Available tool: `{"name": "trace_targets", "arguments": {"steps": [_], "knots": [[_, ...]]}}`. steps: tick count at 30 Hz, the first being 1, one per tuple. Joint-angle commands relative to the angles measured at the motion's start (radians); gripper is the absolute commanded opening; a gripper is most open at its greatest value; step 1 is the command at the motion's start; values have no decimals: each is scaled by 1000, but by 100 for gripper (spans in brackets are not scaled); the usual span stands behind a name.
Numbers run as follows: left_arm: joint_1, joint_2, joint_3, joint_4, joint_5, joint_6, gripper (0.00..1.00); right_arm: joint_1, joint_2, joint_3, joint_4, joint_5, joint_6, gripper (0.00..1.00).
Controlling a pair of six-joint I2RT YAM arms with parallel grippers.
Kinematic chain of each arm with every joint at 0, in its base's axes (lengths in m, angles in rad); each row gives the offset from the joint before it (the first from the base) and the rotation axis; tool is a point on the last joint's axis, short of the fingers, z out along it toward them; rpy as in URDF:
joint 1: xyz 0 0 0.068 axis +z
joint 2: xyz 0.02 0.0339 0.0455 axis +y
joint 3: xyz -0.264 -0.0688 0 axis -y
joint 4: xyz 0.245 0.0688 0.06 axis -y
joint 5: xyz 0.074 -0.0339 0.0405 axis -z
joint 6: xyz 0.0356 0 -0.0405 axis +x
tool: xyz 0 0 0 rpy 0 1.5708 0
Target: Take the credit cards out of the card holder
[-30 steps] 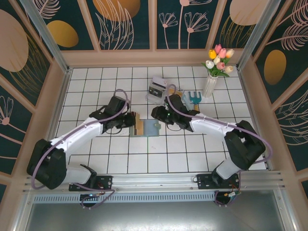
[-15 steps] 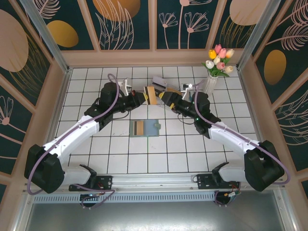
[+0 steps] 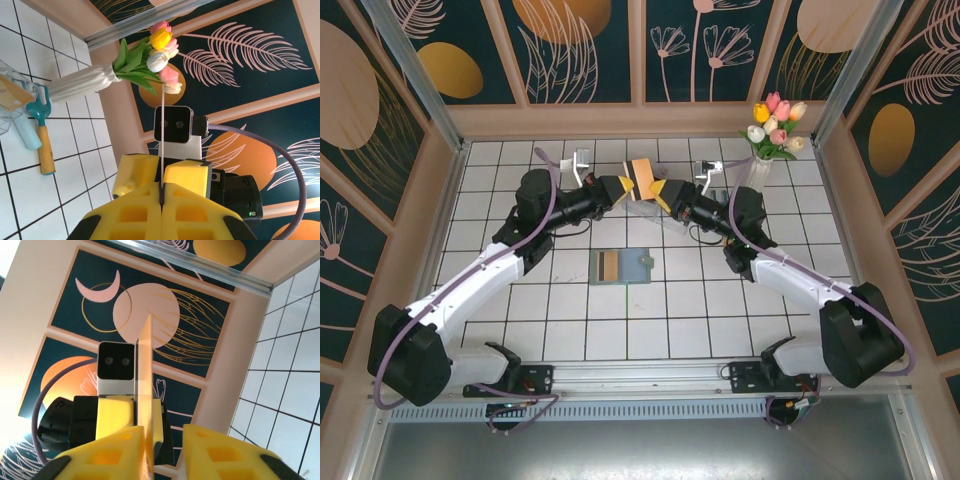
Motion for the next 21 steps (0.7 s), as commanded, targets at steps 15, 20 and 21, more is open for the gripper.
{"name": "trace_targets", "arguments": {"steps": [15, 20, 21], "knots": [[17, -39, -16, -55, -16, 22, 42, -7, -53, 54, -111, -55, -140, 0], [65, -34, 15, -197, -34, 190, 77, -46, -95, 108, -387, 31, -384, 0], [80, -34, 20, -223, -45, 221, 80, -54, -100, 121, -440, 53, -437, 0]]}}
